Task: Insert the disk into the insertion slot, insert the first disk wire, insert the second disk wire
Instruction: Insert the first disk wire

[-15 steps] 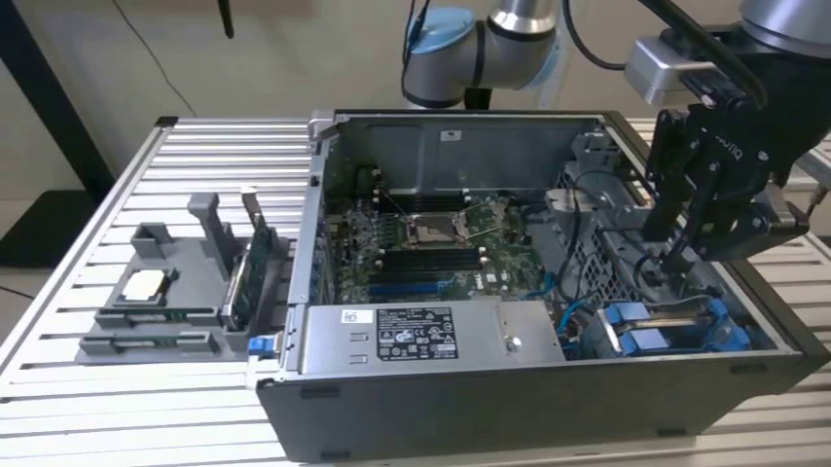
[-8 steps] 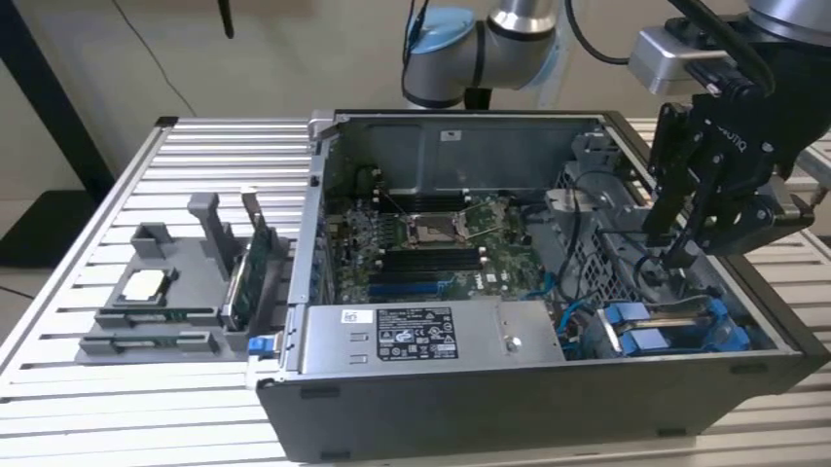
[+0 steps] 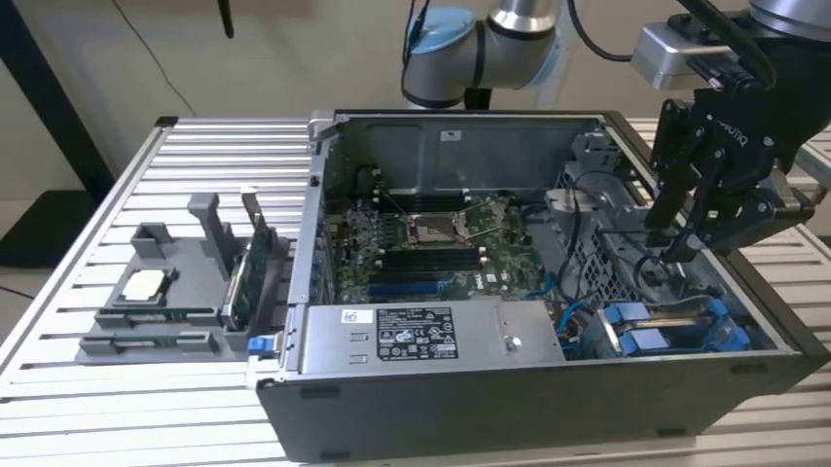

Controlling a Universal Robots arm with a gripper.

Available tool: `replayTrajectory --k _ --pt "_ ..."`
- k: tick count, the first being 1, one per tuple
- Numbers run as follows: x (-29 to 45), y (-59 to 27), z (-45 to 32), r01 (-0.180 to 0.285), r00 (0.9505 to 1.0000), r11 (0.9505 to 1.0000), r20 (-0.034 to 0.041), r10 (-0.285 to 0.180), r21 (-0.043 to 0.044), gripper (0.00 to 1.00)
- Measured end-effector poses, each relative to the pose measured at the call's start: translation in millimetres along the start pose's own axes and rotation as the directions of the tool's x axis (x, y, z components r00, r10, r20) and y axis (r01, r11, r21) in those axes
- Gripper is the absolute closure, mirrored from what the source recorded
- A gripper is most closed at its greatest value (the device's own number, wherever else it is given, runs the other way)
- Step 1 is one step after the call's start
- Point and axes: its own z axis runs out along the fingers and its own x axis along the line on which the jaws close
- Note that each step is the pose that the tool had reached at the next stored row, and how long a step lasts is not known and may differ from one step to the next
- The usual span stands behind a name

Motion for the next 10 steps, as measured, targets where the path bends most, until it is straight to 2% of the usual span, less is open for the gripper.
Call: replayTrajectory --k 6,10 --pt "-2.9 -2.6 1.1 -0.005 1.0 1.0 0.0004 0.005 -0.0003 0.53" --pt "-3.1 -3.0 2.8 -0.012 0.9999 0.9999 0.0035 0.012 -0.0017 0.53"
